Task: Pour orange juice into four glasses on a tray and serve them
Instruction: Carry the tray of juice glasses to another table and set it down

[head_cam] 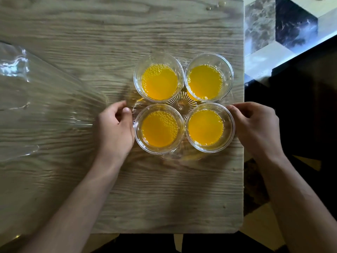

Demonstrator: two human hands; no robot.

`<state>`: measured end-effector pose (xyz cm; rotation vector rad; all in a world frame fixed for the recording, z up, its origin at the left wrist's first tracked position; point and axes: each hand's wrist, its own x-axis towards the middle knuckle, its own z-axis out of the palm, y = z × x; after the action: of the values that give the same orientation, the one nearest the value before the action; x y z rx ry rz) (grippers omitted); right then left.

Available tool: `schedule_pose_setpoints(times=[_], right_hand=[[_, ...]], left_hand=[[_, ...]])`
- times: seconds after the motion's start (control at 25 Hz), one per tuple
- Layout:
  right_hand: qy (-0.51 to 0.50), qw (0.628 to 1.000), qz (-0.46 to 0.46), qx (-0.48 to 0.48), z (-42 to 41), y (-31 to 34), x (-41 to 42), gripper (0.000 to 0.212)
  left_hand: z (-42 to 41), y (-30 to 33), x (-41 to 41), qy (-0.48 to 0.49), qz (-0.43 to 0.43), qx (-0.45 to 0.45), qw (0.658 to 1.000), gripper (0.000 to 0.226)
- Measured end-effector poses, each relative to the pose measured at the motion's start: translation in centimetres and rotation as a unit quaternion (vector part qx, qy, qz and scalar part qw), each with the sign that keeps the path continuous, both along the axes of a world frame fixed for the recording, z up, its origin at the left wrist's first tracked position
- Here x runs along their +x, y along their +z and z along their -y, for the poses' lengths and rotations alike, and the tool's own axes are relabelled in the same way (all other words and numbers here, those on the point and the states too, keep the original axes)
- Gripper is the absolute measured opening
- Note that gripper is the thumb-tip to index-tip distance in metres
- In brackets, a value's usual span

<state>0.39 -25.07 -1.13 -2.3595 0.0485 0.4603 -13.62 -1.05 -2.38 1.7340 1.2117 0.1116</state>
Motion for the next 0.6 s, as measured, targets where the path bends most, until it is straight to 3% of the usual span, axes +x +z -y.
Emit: schedule_pose_setpoints(times=[0.44,0.6], right_hand=[[0.008,1.0,-0.023,0.009,-0.3,1.5,0.1,0.002],[0.015,0.999,0.004,-0.032,-0.2,0.9,0.2,0.012]], left_hand=[[0.0,-0.4,0.8,0.039,-0.012,-0.01,0.999,0.009],[0.4,-0.2,1.1,0.062,0.002,-0.026,0.998,0.03]])
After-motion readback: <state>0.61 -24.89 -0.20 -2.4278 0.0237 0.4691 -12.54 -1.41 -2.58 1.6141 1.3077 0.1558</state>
